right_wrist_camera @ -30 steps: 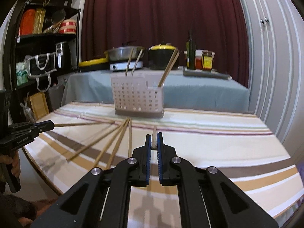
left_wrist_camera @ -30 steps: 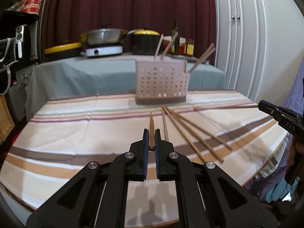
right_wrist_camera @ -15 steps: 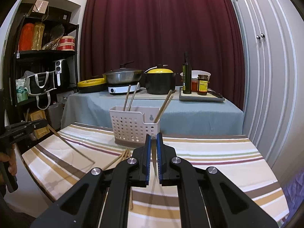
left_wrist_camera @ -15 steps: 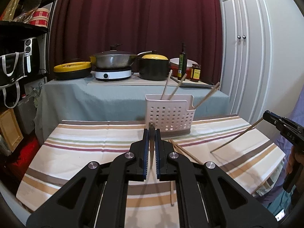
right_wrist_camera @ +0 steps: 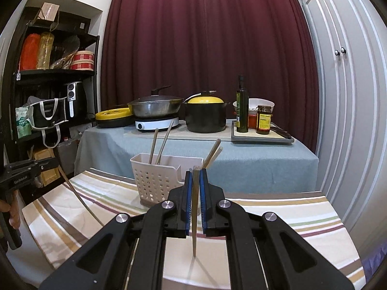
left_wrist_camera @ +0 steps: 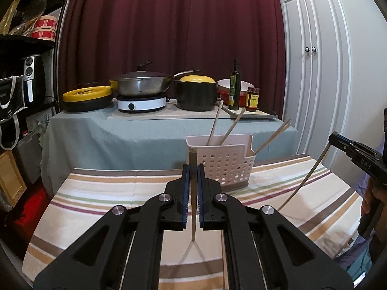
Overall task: Organize utensils
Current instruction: 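Lift the left tool's chopstick over the holder while the right tool carries its chopstick there, then open the left tool over the holder while the right tool releases its chopstick, then move the left tool back to the chopsticks while the right tool returns too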
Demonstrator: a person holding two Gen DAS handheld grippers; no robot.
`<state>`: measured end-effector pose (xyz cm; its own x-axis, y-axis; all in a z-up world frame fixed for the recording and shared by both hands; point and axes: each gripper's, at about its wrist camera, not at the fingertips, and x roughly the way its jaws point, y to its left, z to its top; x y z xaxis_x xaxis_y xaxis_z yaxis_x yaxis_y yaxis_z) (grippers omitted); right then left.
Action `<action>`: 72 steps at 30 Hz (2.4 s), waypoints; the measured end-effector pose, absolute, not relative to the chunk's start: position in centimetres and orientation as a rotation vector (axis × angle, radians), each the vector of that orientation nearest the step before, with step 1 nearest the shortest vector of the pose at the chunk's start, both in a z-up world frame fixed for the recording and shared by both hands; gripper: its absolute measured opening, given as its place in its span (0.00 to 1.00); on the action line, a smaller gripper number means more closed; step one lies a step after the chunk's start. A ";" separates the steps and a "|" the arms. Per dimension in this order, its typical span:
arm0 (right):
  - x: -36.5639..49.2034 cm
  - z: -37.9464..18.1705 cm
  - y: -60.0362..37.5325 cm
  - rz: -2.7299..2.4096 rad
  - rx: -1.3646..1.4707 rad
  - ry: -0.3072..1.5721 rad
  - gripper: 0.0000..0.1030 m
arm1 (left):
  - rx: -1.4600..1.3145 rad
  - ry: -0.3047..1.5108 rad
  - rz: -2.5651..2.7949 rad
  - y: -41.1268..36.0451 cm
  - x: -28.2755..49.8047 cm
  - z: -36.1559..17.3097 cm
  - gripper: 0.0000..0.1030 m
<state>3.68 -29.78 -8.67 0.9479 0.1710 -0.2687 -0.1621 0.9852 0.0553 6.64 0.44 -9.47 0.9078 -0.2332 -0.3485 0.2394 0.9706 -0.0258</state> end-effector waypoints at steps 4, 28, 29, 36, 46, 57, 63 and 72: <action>4.6 -8.3 -29.7 0.177 0.033 0.283 0.07 | -0.005 0.360 -0.261 0.7 7.8 -9.1 0.06; 12.1 1.4 -28.3 0.276 0.057 0.008 0.06 | -0.009 0.046 -0.328 -2.4 15.6 3.0 0.06; 12.5 1.3 -28.2 0.275 0.056 0.008 0.07 | -0.001 0.045 -0.324 -2.7 16.1 2.9 0.06; 16.3 -1.9 -27.6 0.269 0.065 0.086 0.06 | 0.005 0.119 -0.320 -4.3 19.9 -0.7 0.06; 18.7 -6.5 -27.2 0.265 0.089 0.196 0.07 | 0.017 0.234 -0.335 -4.9 22.6 -5.4 0.06; 17.9 -6.3 -27.5 0.260 0.093 0.176 0.35 | 0.018 0.229 -0.334 -4.7 21.5 -5.5 0.42; 15.1 -5.2 -27.6 0.234 0.072 0.127 0.46 | 0.008 0.219 -0.326 -3.8 19.2 -5.1 0.57; 10.5 -7.2 -27.6 0.204 0.053 0.185 0.48 | -0.003 0.282 -0.280 -2.5 14.8 -7.3 0.58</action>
<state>10.54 -27.59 -7.17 0.9622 0.2065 -0.1775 -0.1968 0.9779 0.0708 14.84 -2.46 -7.33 0.9221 -0.2730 -0.2744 0.2722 0.9613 -0.0416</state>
